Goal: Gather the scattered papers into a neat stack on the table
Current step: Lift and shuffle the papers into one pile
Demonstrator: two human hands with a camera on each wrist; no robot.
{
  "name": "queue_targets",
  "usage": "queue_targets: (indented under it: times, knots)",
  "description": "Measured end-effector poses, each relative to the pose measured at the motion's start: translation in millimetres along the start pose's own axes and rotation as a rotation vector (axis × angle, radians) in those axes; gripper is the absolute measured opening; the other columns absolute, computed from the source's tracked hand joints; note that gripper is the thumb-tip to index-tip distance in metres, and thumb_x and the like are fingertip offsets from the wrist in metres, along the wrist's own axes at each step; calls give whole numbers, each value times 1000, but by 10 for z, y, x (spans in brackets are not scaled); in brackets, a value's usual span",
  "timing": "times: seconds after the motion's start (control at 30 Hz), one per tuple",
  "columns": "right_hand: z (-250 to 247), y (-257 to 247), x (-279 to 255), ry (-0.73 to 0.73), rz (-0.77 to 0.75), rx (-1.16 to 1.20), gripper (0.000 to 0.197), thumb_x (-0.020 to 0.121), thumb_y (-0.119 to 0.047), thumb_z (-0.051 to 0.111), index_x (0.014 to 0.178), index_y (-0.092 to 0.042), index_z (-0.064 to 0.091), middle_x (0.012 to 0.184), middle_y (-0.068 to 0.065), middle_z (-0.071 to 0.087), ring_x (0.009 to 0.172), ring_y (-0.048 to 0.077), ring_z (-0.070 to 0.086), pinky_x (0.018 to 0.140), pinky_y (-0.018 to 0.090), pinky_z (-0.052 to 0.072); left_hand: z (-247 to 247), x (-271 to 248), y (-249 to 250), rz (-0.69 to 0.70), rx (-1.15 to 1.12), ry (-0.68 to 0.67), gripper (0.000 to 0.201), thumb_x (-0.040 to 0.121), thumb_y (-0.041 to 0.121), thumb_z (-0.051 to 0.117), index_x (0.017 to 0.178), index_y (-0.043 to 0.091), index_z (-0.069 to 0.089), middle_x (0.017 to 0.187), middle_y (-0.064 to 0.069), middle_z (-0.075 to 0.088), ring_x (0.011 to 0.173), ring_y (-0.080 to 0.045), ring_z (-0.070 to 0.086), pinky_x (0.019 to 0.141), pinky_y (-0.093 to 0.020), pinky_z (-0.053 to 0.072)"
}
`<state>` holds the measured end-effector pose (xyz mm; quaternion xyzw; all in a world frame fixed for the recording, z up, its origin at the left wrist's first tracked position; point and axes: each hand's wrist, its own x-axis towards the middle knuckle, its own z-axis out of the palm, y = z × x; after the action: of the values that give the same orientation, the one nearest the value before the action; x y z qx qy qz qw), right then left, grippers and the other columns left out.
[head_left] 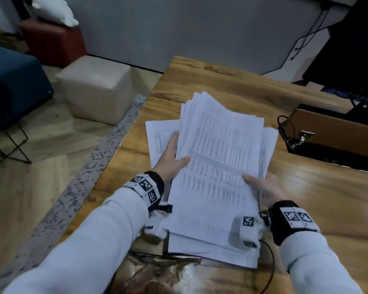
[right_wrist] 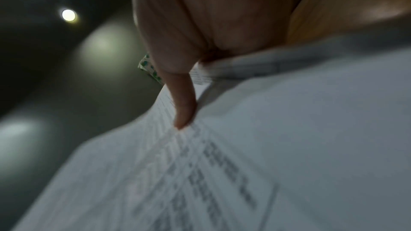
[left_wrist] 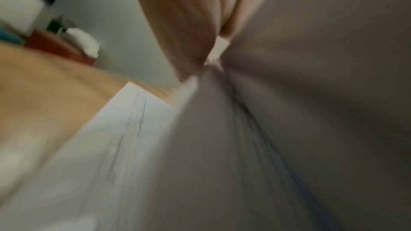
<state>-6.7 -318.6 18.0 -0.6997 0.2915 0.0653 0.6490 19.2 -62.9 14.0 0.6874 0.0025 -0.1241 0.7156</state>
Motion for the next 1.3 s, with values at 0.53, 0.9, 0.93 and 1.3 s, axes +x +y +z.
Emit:
queue_targets:
  times: [0.53, 0.9, 0.93, 1.3]
  knots:
    - [368, 59, 357, -2, -71, -377, 41, 83, 0, 63, 122, -3, 51, 112, 14, 64, 102, 31, 63, 88, 45, 54, -488, 197, -288, -419, 609, 360, 11, 87, 4, 47, 87, -2, 56, 97, -19, 60, 83, -29, 53, 70, -31, 42]
    - [56, 122, 68, -131, -92, -111, 32, 85, 0, 60, 117, -1, 55, 108, 18, 68, 93, 31, 70, 77, 41, 59, -386, 10, -475, -123, 130, 267, 51, 87, 2, 55, 135, 4, 37, 135, -13, 53, 125, -30, 50, 106, -50, 39]
    - [-22, 101, 9, -148, -92, -87, 28, 86, 0, 60, 114, -1, 55, 104, 17, 69, 88, 28, 72, 68, 35, 60, -390, -41, -478, -150, 121, 256, 47, 88, 2, 56, 133, 1, 41, 134, -16, 53, 124, -32, 50, 105, -47, 40]
    - [261, 463, -173, -117, -59, -197, 33, 87, -3, 58, 120, -3, 52, 113, 13, 66, 99, 30, 65, 83, 43, 55, -174, -164, -589, -314, 149, 68, 87, 72, 47, 66, 142, 14, 26, 141, -4, 48, 126, -25, 50, 107, -47, 41]
